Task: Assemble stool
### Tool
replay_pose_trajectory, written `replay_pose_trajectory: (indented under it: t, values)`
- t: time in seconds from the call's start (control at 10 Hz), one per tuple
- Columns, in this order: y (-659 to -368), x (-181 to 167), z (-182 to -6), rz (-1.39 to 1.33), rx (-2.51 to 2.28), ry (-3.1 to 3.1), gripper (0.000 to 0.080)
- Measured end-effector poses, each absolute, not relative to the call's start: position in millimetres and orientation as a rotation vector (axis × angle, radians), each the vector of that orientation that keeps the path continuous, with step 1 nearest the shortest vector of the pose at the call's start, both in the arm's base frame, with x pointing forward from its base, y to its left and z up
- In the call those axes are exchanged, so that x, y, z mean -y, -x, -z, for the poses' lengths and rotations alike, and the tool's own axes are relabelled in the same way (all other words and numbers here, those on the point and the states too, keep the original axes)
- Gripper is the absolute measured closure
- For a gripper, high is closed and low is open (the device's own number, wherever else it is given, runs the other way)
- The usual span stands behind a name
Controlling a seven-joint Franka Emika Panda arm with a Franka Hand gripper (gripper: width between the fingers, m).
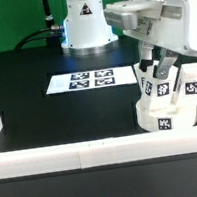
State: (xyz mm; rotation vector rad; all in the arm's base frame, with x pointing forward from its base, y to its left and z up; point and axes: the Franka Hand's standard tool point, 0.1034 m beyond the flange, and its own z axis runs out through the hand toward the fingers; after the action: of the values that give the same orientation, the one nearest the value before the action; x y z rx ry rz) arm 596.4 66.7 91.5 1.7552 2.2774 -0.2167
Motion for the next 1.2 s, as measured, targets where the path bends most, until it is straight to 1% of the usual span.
replay_pose_trajectory:
  t: [0.3,0.6,0.9,1.2]
  values:
    - [-596.2,-66.7,-91.3,0.172,-2.054,-1.995,0.0462]
    - [-592.8,-71.0,-91.1,0.105,-1.607,-2.358,0.0462]
    - [-591.6,-78.7,-92.5,0.042,-1.221,-2.572,0.0462]
    - [-587.5,-75.6,-91.8,0.035,-0.860,-2.750,0.0462]
